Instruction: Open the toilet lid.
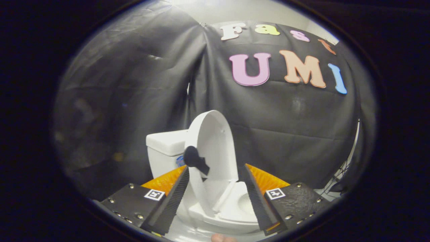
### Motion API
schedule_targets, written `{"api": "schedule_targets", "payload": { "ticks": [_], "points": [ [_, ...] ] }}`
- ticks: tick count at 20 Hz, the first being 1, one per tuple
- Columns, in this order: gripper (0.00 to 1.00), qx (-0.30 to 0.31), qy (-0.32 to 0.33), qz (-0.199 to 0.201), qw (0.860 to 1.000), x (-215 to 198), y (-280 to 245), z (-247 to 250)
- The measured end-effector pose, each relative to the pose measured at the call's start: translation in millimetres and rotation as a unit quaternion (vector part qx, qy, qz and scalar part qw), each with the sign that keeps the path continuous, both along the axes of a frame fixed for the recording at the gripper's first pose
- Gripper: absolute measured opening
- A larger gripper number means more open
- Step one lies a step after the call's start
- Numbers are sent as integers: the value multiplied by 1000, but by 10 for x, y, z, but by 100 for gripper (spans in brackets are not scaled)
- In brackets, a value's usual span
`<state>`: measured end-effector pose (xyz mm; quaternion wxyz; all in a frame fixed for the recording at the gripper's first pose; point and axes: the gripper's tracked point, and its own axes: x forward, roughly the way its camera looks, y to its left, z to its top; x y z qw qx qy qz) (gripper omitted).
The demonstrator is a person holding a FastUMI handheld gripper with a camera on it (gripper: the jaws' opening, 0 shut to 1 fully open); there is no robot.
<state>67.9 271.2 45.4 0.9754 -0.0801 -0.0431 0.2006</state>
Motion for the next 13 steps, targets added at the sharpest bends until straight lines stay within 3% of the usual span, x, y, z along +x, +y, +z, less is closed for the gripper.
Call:
{"api": "schedule_targets", "payload": {
  "ticks": [13],
  "points": [
    [97,42,10,-59,997,64,-1033,141]
  ]
}}
